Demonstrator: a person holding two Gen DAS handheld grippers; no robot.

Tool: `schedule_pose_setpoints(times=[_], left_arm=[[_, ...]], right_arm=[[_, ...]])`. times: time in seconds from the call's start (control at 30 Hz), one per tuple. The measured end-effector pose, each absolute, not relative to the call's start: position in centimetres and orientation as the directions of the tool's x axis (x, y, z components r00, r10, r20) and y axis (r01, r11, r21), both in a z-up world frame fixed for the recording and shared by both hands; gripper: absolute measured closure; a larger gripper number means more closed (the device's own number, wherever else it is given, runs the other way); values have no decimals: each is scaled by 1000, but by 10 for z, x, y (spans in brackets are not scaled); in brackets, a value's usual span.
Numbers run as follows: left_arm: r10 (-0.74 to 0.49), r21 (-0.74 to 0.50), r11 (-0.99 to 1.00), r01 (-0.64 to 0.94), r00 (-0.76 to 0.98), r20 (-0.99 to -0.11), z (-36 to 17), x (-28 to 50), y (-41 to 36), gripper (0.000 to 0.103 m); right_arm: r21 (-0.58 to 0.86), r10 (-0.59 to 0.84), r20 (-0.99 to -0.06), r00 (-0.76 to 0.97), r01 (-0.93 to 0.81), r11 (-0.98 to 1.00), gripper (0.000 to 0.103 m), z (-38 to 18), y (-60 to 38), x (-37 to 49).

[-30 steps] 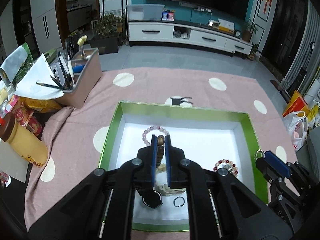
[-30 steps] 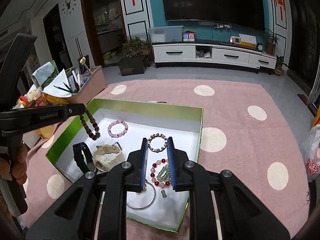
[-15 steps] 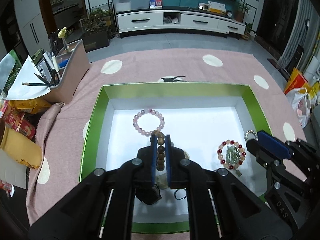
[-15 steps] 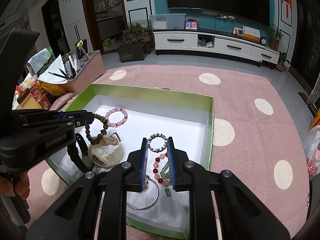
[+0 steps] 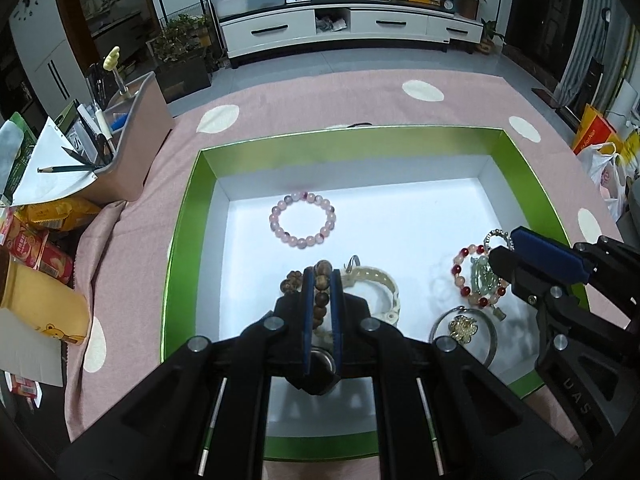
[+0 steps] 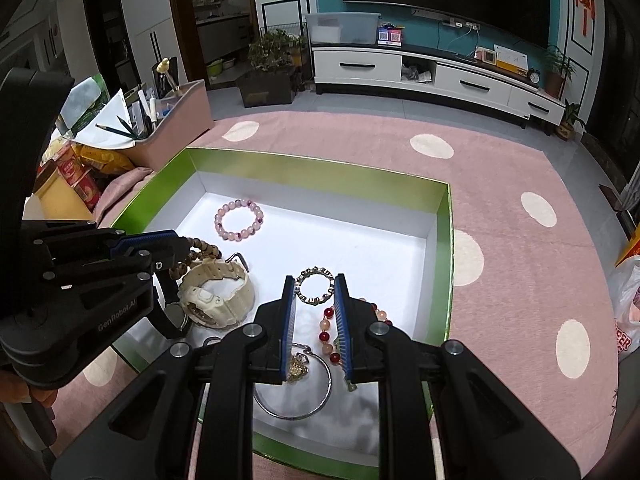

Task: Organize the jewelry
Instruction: 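Lower the bracelet and ring into the box and open both tools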

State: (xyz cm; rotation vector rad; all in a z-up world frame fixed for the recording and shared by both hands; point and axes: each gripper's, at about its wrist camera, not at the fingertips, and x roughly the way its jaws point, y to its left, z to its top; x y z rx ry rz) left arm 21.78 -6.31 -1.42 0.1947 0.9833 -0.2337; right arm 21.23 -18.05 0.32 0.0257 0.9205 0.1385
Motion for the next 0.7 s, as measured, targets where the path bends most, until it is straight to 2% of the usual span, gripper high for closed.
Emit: schedule_pose_setpoints(times=[0.7], left_arm=[[-78,90,947,309,490,-868,-26,221,-68,95]], right_arm=[[57,108,-818,565,-106,993,84,-7,-175,217]])
